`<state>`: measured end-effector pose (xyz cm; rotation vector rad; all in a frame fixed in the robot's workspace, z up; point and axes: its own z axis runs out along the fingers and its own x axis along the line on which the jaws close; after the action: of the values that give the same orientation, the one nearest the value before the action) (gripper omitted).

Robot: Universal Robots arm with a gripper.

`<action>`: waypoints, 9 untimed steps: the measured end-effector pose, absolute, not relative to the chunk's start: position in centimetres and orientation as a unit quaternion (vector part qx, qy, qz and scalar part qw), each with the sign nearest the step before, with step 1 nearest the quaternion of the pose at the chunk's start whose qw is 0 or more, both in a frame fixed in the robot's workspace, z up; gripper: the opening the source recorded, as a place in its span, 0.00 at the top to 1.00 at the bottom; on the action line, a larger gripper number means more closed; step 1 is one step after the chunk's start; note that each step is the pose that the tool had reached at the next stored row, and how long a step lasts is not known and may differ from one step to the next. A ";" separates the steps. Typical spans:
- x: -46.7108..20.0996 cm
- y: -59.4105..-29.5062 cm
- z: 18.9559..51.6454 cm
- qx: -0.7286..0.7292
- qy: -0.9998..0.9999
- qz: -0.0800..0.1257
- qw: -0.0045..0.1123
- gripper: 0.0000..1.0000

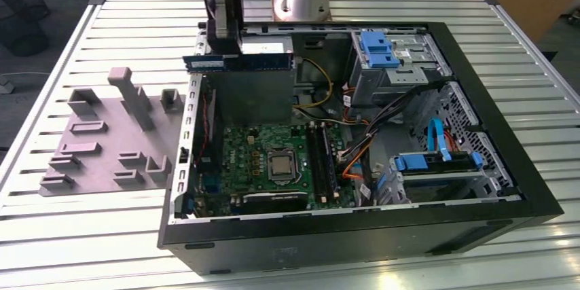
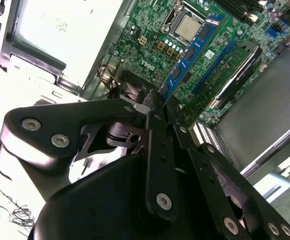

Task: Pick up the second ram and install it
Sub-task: 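Pick up the second ram and move it above second insertion slot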

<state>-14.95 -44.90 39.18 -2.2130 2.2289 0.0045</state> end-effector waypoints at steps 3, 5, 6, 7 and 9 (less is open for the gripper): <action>-14.7 -44.9 39.2 -0.705 0.710 0.001 0.000 0.86; -14.4 -44.9 39.2 -0.705 0.710 0.001 0.000 0.86; -14.2 -44.9 39.2 -0.705 0.710 0.001 0.000 0.86; -14.1 -44.9 39.2 -0.705 0.710 0.001 0.000 0.86; -13.8 -44.9 39.2 -0.705 0.710 0.001 0.000 0.86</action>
<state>-13.80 -44.90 39.18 -2.2131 2.2289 0.0045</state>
